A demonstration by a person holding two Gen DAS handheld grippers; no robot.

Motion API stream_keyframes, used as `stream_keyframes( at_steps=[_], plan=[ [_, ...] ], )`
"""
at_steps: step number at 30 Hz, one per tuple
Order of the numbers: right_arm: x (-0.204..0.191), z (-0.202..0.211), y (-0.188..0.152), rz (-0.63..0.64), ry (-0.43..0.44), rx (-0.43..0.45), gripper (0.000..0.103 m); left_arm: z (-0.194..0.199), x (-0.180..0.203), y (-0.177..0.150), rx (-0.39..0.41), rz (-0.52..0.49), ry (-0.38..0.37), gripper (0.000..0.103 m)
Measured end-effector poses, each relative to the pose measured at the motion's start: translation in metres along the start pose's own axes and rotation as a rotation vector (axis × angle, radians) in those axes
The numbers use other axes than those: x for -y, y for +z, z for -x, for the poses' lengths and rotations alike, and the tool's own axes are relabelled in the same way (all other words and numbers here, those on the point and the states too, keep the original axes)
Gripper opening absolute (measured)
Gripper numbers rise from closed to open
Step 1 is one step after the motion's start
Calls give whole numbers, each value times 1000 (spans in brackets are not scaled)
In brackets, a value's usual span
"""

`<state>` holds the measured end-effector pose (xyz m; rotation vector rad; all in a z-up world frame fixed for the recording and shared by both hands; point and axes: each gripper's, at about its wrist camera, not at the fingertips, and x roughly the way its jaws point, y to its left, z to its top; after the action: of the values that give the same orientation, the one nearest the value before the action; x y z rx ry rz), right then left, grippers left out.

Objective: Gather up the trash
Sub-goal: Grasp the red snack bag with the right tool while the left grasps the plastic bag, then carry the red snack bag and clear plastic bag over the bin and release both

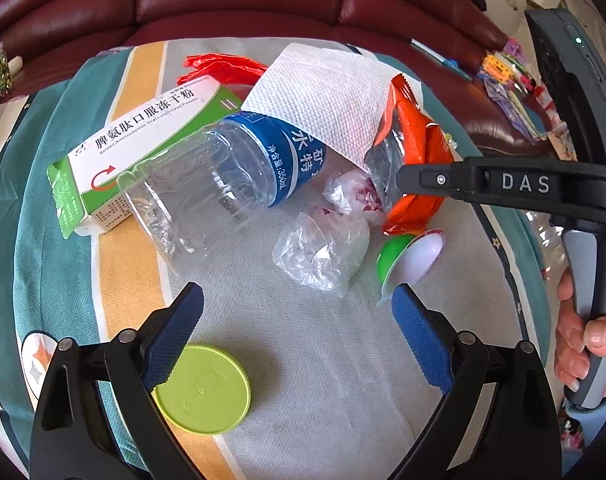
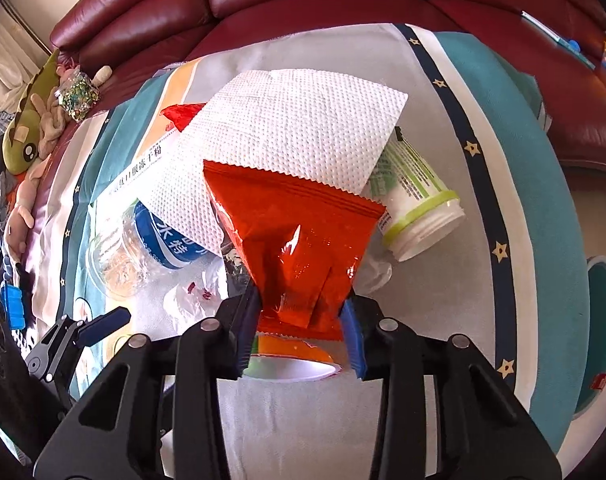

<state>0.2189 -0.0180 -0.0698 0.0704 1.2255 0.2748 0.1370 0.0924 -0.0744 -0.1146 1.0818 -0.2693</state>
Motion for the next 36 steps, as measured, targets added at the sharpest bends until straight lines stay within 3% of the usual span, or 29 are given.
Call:
stream_keyframes(
  at_steps=[8, 14, 16, 17, 21, 26, 28, 32, 36],
  plan=[
    [37, 11, -30, -28, 2, -45, 28, -8, 15, 9, 8, -51, 0, 94],
    [67, 17, -49, -73, 4, -64, 27, -24, 33, 13, -14, -99, -19, 64],
    [75, 21, -53, -86, 0, -64, 27, -30, 39, 11, -44, -109, -34, 38],
    [80, 23, -56, -94, 1, -63, 27, -33, 42, 9, -61, -112, -46, 37],
    [88, 28, -64, -100, 9, -60, 27, -34, 57, -4, -106, -136, -80, 37],
    [105, 36, -74, -122, 18, -49, 27, -22, 65, -7, -101, -150, -72, 40],
    [114, 39, -77, -133, 18, -46, 27, -16, 67, 0, -71, -169, -38, 56],
    [132, 42, -82, -165, 26, -43, 27, -17, 68, 22, -49, -181, -13, 56],
    [146, 46, -83, -192, 33, -36, 27, -40, 82, 38, -93, -225, 0, 56]
  ],
)
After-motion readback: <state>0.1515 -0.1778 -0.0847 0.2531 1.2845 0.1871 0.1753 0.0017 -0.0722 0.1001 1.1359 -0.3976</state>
